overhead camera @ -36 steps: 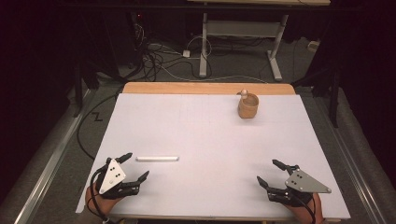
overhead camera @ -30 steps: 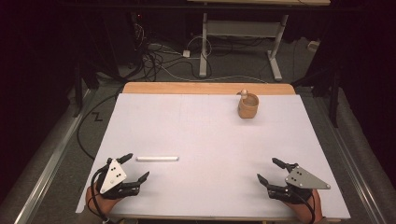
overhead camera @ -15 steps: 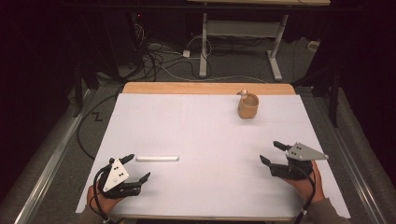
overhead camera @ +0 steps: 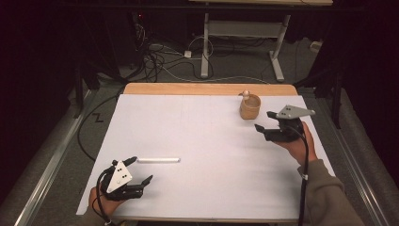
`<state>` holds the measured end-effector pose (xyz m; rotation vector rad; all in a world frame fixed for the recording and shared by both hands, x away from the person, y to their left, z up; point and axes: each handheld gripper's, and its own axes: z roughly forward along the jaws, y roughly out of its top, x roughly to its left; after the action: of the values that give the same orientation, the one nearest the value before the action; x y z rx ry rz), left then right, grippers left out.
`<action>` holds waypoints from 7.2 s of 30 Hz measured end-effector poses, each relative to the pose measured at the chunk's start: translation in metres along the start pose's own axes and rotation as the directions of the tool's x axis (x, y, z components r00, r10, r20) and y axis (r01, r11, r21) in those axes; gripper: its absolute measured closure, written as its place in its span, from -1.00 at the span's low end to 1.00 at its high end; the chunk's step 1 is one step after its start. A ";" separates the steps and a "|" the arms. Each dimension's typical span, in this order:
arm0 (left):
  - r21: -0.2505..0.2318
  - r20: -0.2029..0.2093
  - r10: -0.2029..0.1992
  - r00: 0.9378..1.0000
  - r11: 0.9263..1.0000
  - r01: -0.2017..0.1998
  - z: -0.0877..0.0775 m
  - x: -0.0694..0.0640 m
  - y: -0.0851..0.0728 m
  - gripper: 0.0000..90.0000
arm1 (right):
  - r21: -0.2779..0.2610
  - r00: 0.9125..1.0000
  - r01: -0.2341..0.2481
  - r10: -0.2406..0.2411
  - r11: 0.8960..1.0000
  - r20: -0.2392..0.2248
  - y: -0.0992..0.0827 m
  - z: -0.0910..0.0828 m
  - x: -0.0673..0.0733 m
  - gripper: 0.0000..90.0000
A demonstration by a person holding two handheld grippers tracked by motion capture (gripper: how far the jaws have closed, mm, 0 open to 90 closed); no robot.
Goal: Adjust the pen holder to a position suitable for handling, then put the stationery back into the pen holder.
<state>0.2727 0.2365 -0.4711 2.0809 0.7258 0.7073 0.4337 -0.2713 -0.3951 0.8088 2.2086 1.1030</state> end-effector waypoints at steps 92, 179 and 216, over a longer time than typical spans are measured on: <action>0.043 0.085 0.037 0.996 0.998 -0.041 0.008 -0.011 0.000 -0.59 | 0.237 0.980 0.039 0.010 0.971 -0.201 0.055 0.065 0.112 0.50; 0.096 0.061 0.070 0.996 0.993 -0.076 0.013 -0.007 -0.001 -0.57 | -0.146 0.995 0.088 -0.081 0.985 0.058 -0.112 -0.073 0.111 -0.41; 0.422 0.410 0.184 0.893 0.830 -0.365 0.069 0.025 0.085 -0.27 | -0.135 0.998 0.066 -0.068 0.989 -0.006 -0.110 -0.070 0.110 -0.40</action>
<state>0.3587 0.1756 -0.4318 2.7326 0.4190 0.2873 0.2813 -0.2824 -0.4712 0.6674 2.1278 1.2113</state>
